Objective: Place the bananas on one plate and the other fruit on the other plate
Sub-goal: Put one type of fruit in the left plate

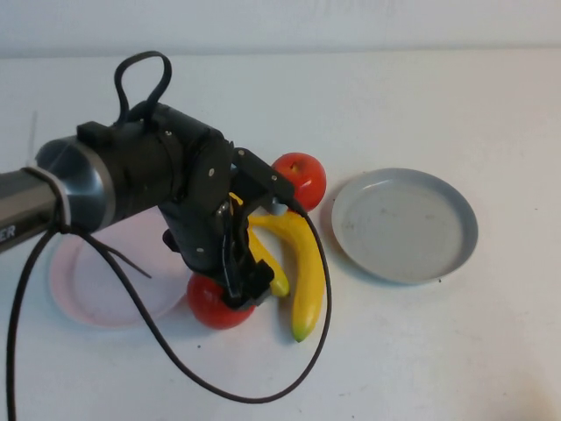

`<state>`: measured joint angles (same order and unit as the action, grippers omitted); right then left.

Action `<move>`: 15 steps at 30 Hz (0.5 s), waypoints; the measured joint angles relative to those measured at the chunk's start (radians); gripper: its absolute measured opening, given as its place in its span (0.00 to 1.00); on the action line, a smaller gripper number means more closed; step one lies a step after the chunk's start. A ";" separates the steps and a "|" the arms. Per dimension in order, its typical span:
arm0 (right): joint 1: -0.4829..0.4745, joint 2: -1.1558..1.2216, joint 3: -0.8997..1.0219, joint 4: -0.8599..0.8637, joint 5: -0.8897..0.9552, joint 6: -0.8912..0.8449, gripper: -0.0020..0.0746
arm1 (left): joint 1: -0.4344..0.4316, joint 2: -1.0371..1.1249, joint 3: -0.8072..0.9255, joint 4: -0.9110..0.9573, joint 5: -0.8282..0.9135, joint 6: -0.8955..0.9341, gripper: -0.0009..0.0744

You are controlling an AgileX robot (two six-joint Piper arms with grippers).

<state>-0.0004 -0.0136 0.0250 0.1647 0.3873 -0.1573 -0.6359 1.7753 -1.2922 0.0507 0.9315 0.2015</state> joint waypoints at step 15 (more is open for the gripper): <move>0.000 0.000 0.000 0.000 0.000 0.000 0.00 | 0.314 -0.023 -0.039 0.121 0.099 -0.106 0.80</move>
<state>-0.0004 -0.0136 0.0250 0.1647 0.3873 -0.1573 -0.3224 1.7527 -1.3310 0.1720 1.0309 0.0951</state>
